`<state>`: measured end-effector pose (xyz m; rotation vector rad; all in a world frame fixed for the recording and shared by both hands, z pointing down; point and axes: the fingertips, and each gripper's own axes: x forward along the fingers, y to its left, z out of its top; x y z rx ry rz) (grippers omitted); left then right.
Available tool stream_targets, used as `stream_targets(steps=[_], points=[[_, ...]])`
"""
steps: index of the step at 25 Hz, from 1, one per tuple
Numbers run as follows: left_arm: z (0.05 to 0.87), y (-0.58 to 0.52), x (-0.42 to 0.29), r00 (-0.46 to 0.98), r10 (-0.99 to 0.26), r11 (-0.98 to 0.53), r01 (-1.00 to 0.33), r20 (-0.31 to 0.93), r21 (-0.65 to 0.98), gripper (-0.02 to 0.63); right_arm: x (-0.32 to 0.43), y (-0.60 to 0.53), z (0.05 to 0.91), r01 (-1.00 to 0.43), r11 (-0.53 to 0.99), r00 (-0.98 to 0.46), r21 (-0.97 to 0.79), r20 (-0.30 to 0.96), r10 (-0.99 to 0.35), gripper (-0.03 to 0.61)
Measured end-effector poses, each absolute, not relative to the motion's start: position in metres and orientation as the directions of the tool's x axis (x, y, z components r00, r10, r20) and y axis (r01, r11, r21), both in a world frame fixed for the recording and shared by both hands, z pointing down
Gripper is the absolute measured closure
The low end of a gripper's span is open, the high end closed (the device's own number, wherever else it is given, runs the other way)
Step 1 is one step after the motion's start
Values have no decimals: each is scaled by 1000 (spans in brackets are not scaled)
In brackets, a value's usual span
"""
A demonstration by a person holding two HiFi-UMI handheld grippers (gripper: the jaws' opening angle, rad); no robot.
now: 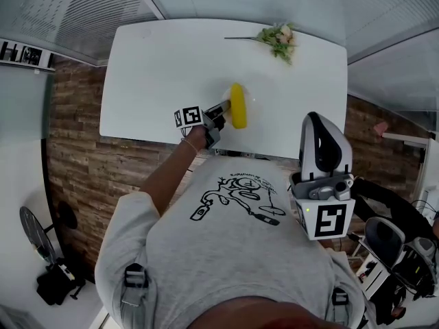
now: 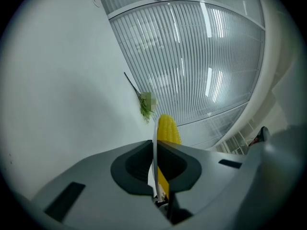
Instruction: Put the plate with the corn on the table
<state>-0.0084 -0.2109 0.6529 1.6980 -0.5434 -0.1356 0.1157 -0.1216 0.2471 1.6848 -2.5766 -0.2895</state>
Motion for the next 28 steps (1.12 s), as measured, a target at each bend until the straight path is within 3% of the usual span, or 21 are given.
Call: stream_targets(steps=[28], points=[[722,-206,11,881,-356,-56,-353,312,934,583,116,-121,248,-903,389,-403,182,-52,-914,571]])
